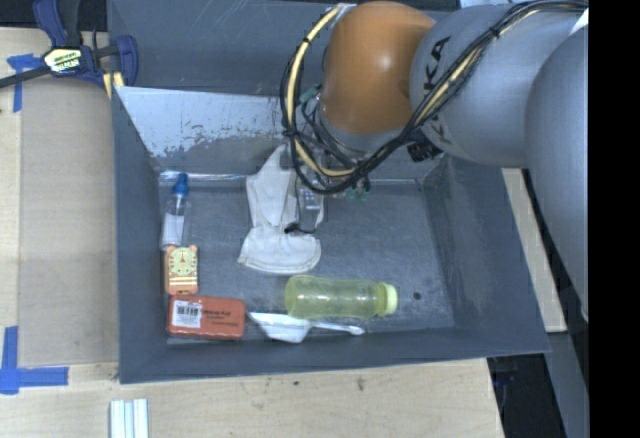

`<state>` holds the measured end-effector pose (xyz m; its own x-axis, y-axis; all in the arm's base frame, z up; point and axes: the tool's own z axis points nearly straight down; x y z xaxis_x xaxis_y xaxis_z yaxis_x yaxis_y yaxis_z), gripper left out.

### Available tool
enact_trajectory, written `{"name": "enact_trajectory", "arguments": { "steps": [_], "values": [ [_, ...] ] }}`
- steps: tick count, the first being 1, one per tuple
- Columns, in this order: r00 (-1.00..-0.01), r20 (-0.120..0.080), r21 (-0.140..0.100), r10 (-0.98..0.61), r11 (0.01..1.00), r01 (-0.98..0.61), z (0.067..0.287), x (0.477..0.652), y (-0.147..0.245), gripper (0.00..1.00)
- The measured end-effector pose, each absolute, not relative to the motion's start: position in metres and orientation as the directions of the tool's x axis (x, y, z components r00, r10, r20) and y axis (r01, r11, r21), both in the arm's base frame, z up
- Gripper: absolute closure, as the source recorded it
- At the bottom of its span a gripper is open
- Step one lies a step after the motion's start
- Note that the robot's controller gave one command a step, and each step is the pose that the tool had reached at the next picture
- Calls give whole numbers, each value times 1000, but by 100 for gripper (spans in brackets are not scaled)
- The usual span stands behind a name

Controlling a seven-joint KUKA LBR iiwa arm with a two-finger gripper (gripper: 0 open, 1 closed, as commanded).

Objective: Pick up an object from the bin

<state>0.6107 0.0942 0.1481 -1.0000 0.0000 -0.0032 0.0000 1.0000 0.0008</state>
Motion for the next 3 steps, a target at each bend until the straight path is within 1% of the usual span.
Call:
{"name": "enact_trajectory", "arguments": {
  "steps": [1,2,3],
  "values": [
    [-1000,-6,1,-3,1000,-3,111,603,57,0],
    [-985,-9,-1,-173,985,-173,75,616,47,100],
    [-985,-9,0,-172,985,-172,75,616,47,100]
  ]
}}
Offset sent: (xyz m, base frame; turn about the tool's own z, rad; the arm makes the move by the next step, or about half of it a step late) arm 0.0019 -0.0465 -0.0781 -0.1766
